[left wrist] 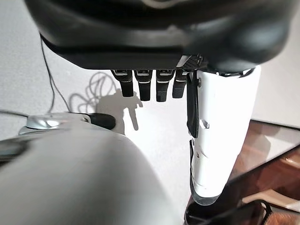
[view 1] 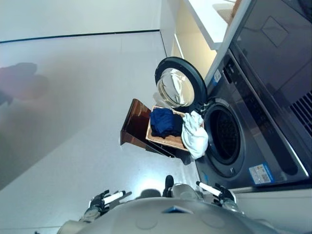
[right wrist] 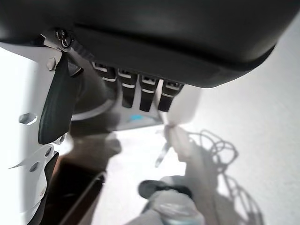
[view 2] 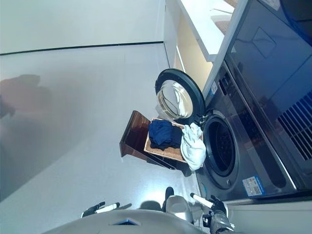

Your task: Pick up the clothes and place them into the washing machine

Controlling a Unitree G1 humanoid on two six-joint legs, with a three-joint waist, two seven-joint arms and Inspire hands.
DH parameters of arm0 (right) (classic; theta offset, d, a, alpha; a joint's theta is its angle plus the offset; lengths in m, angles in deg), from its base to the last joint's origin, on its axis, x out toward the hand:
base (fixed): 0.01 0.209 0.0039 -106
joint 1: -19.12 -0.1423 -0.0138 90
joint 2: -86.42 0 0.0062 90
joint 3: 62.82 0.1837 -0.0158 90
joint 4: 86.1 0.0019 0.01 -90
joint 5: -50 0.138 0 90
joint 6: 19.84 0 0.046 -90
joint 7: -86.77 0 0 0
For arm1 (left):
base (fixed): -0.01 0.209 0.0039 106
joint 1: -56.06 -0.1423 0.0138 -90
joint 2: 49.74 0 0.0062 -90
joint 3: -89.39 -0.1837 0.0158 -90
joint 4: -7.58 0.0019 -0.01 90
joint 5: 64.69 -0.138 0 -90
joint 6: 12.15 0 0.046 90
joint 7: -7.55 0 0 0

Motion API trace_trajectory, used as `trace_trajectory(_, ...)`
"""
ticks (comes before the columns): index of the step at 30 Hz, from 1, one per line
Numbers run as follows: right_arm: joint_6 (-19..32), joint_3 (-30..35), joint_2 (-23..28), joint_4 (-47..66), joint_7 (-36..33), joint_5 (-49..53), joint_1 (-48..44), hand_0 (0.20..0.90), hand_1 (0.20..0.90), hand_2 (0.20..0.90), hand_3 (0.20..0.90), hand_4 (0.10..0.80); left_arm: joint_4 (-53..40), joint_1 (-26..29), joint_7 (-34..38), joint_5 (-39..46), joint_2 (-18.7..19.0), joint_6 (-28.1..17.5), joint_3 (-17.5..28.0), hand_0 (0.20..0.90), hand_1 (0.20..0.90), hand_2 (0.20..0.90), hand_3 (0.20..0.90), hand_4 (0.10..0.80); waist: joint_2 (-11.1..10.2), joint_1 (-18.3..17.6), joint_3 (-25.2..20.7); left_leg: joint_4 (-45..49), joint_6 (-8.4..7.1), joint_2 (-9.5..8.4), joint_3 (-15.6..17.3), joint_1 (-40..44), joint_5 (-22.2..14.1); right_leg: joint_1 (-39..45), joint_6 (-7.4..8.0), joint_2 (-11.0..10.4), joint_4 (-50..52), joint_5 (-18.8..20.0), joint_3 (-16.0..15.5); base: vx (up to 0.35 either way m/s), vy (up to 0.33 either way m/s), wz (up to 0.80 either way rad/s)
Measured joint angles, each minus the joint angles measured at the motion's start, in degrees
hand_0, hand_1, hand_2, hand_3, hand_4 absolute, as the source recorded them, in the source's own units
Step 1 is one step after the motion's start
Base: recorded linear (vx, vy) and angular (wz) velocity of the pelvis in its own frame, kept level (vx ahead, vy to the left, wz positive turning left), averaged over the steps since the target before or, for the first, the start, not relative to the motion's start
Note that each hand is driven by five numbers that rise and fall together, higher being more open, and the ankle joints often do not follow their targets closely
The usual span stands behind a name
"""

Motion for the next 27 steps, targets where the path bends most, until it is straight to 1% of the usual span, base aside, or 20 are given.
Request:
trace_trajectory(1,0.0,0.0,0.1,-0.2,-0.1,0.0,0.2,0.900,0.900,0.900,0.900,0.800,-0.1,0.7,0.2,0.8,0.1,-0.2,0.2,0.900,0.900,0.900,0.900,0.800,-0.1,0.2,-0.2,1.2,-0.42,-0.22,0.1,-0.5,0.4,0.3,-0.23,-0.6,-0.1,-0.6,-0.3,0.158,-0.166,0.43)
trace_trajectory(4,0.0,0.3,0.1,-0.3,0.0,0.1,0.0,0.900,0.900,0.900,0.900,0.800,-1.2,2.1,0.3,1.4,-1.2,-0.2,-0.1,0.900,0.900,0.900,0.900,0.800,0.3,0.5,0.3,2.9,-1.92,-0.20,0.5,-0.6,1.6,2.0,-0.65,0.2,-0.1,-1.6,-1.0,0.141,-0.110,0.18)
trace_trajectory(5,0.0,0.3,0.1,-0.3,0.0,0.2,0.0,0.900,0.900,0.900,0.900,0.800,-1.7,2.6,0.1,1.5,-2.0,-0.2,-0.3,0.900,0.900,0.900,0.900,0.800,-0.1,0.5,0.5,3.4,-3.24,-0.03,0.5,-0.5,2.7,3.1,-1.03,0.4,-0.8,-1.9,-1.2,0.101,-0.054,0.14)
trace_trajectory(7,0.1,0.3,0.2,-0.3,-0.1,0.4,0.1,0.900,0.900,0.900,0.900,0.800,-2.9,3.0,0.0,1.4,-3.1,-0.2,-2.3,0.900,0.900,0.900,0.900,0.800,-0.2,0.5,0.4,3.1,-4.30,0.40,0.5,-0.5,3.9,3.3,-1.81,0.6,-1.3,-2.5,-1.3,0.149,-0.050,0.08)
trace_trajectory(9,0.1,0.2,0.1,-0.3,-0.1,0.4,-0.3,0.900,0.900,0.900,0.900,0.800,-3.9,3.9,-0.1,1.3,-4.1,-0.2,-2.3,0.900,0.900,0.900,0.900,0.800,-0.4,0.6,0.5,3.2,-4.67,1.03,0.2,-1.1,5.2,3.6,-2.12,1.2,-2.3,-2.6,-1.4,0.139,-0.014,0.15)
trace_trajectory(11,0.0,0.2,0.3,-0.9,-0.3,0.5,0.2,0.900,0.900,0.900,0.900,0.800,-4.4,4.3,-0.1,1.3,-4.8,-0.3,-2.3,0.900,0.900,0.900,0.900,0.800,-1.4,0.7,0.6,6.1,-5.28,0.70,0.7,-3.2,5.7,3.9,-2.78,1.5,-3.0,-2.6,-0.3,0.192,0.007,0.31)
trace_trajectory(12,-0.1,-0.5,-0.2,-2.2,-0.2,0.7,0.0,0.900,0.900,0.900,0.900,0.800,-4.2,5.8,0.0,1.3,-4.5,-0.4,-2.3,0.900,0.900,0.900,0.900,0.800,-4.9,1.2,1.4,13.2,-5.86,-1.52,0.9,-9.8,3.9,3.8,-4.17,0.5,-4.7,-1.0,4.3,0.174,0.051,0.28)
trace_trajectory(13,-0.1,-0.3,-0.4,-2.7,-0.5,1.1,-0.5,0.900,0.900,0.900,0.900,0.800,-4.4,6.4,-0.1,1.3,-4.1,-0.6,-2.4,0.900,0.900,0.900,0.900,0.800,-6.3,2.2,2.1,10.7,-4.68,-2.44,1.1,-10.7,3.6,3.7,-4.04,-0.2,-5.2,-0.5,5.1,0.202,0.090,0.08)
trace_trajectory(14,-0.1,-0.5,-0.3,-2.9,-0.8,1.1,-1.4,0.900,0.900,0.900,0.900,0.800,-4.7,7.7,0.1,1.6,-3.5,-1.2,-2.3,0.900,0.900,0.900,0.900,0.800,-6.8,3.5,3.7,5.9,-4.24,-1.96,1.2,-11.8,4.0,3.9,-4.07,0.2,-5.6,0.0,7.2,0.140,0.076,-0.21)
trace_trajectory(15,0.1,-0.4,-0.5,-2.9,-1.2,1.2,-1.9,0.900,0.900,0.900,0.900,0.800,-4.6,7.7,0.1,1.7,-3.4,-1.4,-2.2,0.900,0.900,0.900,0.900,0.800,-6.8,3.7,4.2,3.6,-4.44,-1.01,1.1,-13.0,4.9,3.9,-4.00,0.8,-6.1,0.0,7.6,0.244,0.169,-0.44)
trace_trajectory(17,0.1,0.1,-0.3,-2.8,-1.4,1.2,-2.7,0.900,0.900,0.900,0.900,0.800,-5.3,8.1,0.2,2.1,-3.2,-1.5,-2.1,0.900,0.900,0.900,0.900,0.800,-5.2,4.5,4.8,0.2,-3.67,0.89,0.8,-14.0,7.3,4.5,-4.18,2.2,-6.4,0.1,8.9,0.263,0.191,-0.56)
trace_trajectory(18,0.3,0.1,0.0,-2.4,-1.6,1.3,-3.7,0.900,0.900,0.900,0.900,0.800,-4.6,7.5,0.0,2.1,-3.2,-1.5,-2.1,0.900,0.900,0.900,0.900,0.800,-3.7,4.5,5.0,-2.0,-3.85,1.19,1.0,-13.8,8.6,5.3,-3.66,2.7,-6.9,-0.1,9.8,0.192,0.132,-0.54)
trace_trajectory(20,0.3,0.3,0.6,-2.0,-1.6,1.7,-3.7,0.900,0.900,0.900,0.900,0.800,-4.4,7.5,0.1,2.3,-3.5,-1.6,-2.0,0.900,0.900,0.900,0.900,0.800,-2.0,5.5,5.7,-2.8,-3.18,0.64,2.0,-13.1,8.9,6.0,-3.07,2.7,-6.7,-0.3,12.2,0.310,0.270,-0.81)
trace_trajectory(21,0.2,0.2,1.1,-2.0,-1.6,1.7,-4.0,0.900,0.900,0.900,0.900,0.800,-4.2,7.0,-0.1,2.3,-3.6,-1.5,-1.9,0.900,0.900,0.900,0.900,0.800,-0.8,5.5,5.6,-3.0,-2.39,-0.04,1.9,-12.3,9.2,7.0,-1.48,2.4,-7.5,0.0,13.5,0.342,0.349,-0.87)
trace_trajectory(22,0.2,0.2,1.4,-2.0,-1.6,1.7,-3.8,0.900,0.900,0.900,0.900,0.800,-3.8,6.3,0.0,2.3,-3.8,-1.5,-1.9,0.900,0.900,0.900,0.900,0.800,0.0,5.4,5.2,-3.2,-2.08,-0.35,2.1,-11.8,9.3,7.1,-1.21,2.2,-7.6,-0.1,13.6,0.225,0.259,-0.81)
trace_trajectory(23,0.3,0.2,1.7,-2.0,-1.5,1.7,-3.6,0.900,0.900,0.900,0.900,0.800,-3.7,5.4,0.1,2.7,-4.0,-1.3,-1.5,0.900,0.900,0.900,0.900,0.800,1.0,5.5,4.6,-3.1,0.48,-1.02,2.6,-11.1,10.7,6.9,-0.14,1.4,-7.3,-0.7,13.8,0.207,0.244,-0.88)
trace_trajectory(24,0.2,0.1,1.3,-2.2,-1.3,1.7,-3.0,0.900,0.900,0.900,0.900,0.800,-3.3,4.8,0.4,2.8,-4.1,-1.4,-1.3,0.900,0.900,0.900,0.900,0.800,1.3,5.9,4.3,-2.6,2.49,-2.14,5.4,-10.7,10.2,6.9,0.74,-0.2,-6.4,-1.4,14.5,0.141,0.197,-0.88)
trace_trajectory(25,0.1,-0.3,1.0,-2.1,-1.2,1.7,-3.1,0.900,0.900,0.900,0.900,0.800,-3.3,4.9,0.7,2.8,-3.6,-1.6,-1.2,0.900,0.900,0.900,0.900,0.800,1.3,6.3,4.5,-2.5,3.13,-2.47,6.7,-10.3,9.7,6.7,0.68,-0.7,-5.1,-1.5,14.5,0.097,0.191,-0.69)
trace_trajectory(26,0.1,-0.2,0.2,-2.1,-1.2,1.7,-2.2,0.900,0.900,0.900,0.900,0.800,-3.6,4.9,1.1,2.9,-2.3,-1.5,-1.3,0.900,0.900,0.900,0.900,0.800,0.8,6.3,4.1,-2.6,4.44,-3.36,9.0,-9.5,10.1,5.9,-0.30,-2.5,-1.7,-2.8,14.4,0.065,0.158,-0.61)
trace_trajectory(27,0.0,-0.2,-0.7,-2.1,-1.2,1.7,-1.3,0.900,0.900,0.900,0.900,0.800,-3.9,4.6,1.4,3.0,-1.3,-1.6,-1.3,0.900,0.900,0.900,0.900,0.800,-0.9,7.0,3.3,-3.3,5.21,-4.92,11.2,-9.2,10.1,5.6,1.69,-5.5,-0.3,-4.6,14.5,0.076,0.154,-0.53)
